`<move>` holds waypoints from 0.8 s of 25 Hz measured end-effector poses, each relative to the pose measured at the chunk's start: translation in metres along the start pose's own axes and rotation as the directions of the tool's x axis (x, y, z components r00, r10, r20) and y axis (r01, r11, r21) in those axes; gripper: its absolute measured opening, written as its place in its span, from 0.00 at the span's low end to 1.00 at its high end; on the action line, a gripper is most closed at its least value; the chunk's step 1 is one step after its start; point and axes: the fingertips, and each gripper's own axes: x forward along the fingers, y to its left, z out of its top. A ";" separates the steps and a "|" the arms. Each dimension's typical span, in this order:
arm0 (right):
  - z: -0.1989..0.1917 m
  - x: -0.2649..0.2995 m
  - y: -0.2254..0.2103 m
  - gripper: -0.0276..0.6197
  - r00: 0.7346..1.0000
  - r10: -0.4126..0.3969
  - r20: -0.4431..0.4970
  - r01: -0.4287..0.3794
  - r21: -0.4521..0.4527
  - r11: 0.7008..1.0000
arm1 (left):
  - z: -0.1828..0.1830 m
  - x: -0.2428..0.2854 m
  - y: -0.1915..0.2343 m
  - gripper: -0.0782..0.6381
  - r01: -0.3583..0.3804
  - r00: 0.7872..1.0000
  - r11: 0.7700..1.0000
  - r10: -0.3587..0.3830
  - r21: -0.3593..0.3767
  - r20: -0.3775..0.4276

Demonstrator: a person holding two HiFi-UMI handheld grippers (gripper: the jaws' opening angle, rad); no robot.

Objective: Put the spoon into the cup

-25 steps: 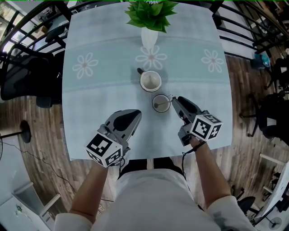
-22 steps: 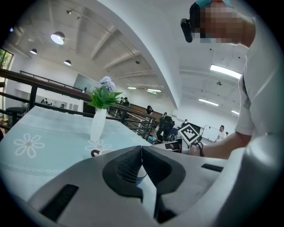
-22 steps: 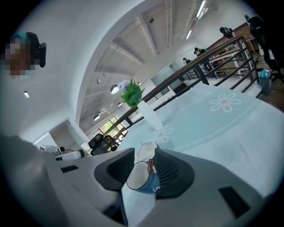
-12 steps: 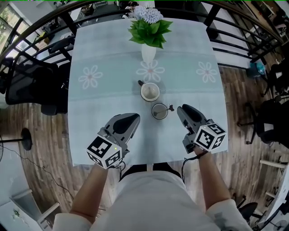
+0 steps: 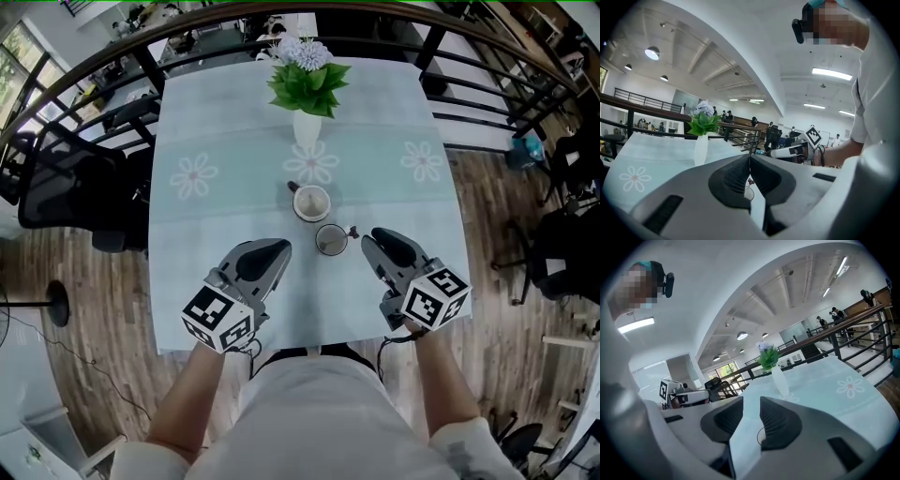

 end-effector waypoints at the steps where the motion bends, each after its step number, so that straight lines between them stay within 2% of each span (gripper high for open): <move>1: 0.001 -0.001 0.004 0.23 1.000 0.004 0.001 -0.004 -0.010 1.000 | 0.002 -0.001 -0.002 0.14 0.002 1.000 1.000 -0.002 0.004 0.003; 7: 0.008 -0.008 0.025 0.17 1.000 0.027 0.013 -0.026 -0.054 0.998 | 0.007 -0.006 -0.010 0.14 0.014 1.000 1.000 -0.014 0.015 0.014; 20: 0.012 -0.009 0.062 0.12 0.998 0.069 -0.008 -0.069 -0.185 0.980 | 0.008 -0.012 -0.021 0.14 0.023 0.999 1.000 -0.023 0.010 0.022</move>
